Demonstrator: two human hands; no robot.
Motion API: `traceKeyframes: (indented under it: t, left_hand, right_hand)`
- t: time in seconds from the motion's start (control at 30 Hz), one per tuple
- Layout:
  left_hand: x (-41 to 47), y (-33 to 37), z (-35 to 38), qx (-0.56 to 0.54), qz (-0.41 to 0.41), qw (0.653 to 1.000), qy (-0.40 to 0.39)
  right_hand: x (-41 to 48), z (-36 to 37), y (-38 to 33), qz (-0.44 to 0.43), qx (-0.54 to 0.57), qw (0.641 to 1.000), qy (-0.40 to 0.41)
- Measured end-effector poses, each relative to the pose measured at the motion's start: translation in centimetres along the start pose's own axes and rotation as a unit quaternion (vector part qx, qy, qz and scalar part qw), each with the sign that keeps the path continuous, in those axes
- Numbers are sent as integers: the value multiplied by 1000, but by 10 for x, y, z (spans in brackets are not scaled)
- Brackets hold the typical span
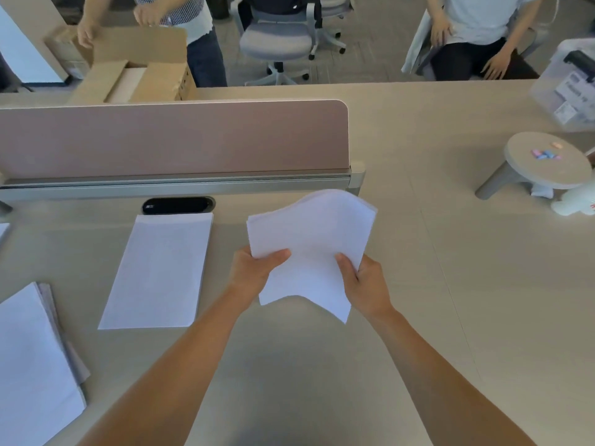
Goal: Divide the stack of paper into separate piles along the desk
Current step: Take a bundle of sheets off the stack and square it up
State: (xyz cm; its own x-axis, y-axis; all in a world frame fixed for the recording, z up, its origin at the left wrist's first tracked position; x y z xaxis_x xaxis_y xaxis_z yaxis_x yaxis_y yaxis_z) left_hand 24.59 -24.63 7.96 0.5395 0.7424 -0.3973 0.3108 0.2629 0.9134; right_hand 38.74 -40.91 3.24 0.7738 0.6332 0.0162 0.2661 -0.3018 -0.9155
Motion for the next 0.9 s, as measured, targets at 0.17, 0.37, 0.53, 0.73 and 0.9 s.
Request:
traceKeyframes:
  t: [0.17,0.37,0.53,0.73,0.9]
  left_hand:
    - [19,16,13,40,23,999,1]
    - [26,13,33,10,57,998,10]
    - [26,16,52,-16,96,994,43]
    - [38,-1,58,-24,136,990,10]
    - [53,-29,63,30,63,997,-18]
  right_hand:
    - [22,-23,-8,-22,14,1000,17]
    - [24,-31,-13,13,115,993,25]
    - [26,-35,-20,-17,163,979,118]
    - [27,-38,8,3,132,984,118]
    - [25,-41,27,49,125,984,117]
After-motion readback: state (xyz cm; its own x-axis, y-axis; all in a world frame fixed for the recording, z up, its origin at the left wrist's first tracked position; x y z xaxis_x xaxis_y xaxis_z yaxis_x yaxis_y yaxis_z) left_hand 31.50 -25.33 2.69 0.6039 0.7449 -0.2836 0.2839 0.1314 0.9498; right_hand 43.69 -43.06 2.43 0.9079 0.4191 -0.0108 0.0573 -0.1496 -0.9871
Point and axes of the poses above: each hand's wrist, its own x-axis towards the middle knuckle, its own z-axis out of the palm, y = z × x, the point moved 1 cm from there along x, towards the middle knuckle, and after that the axes turned 4 degrees about x, right-handed, at the moved point
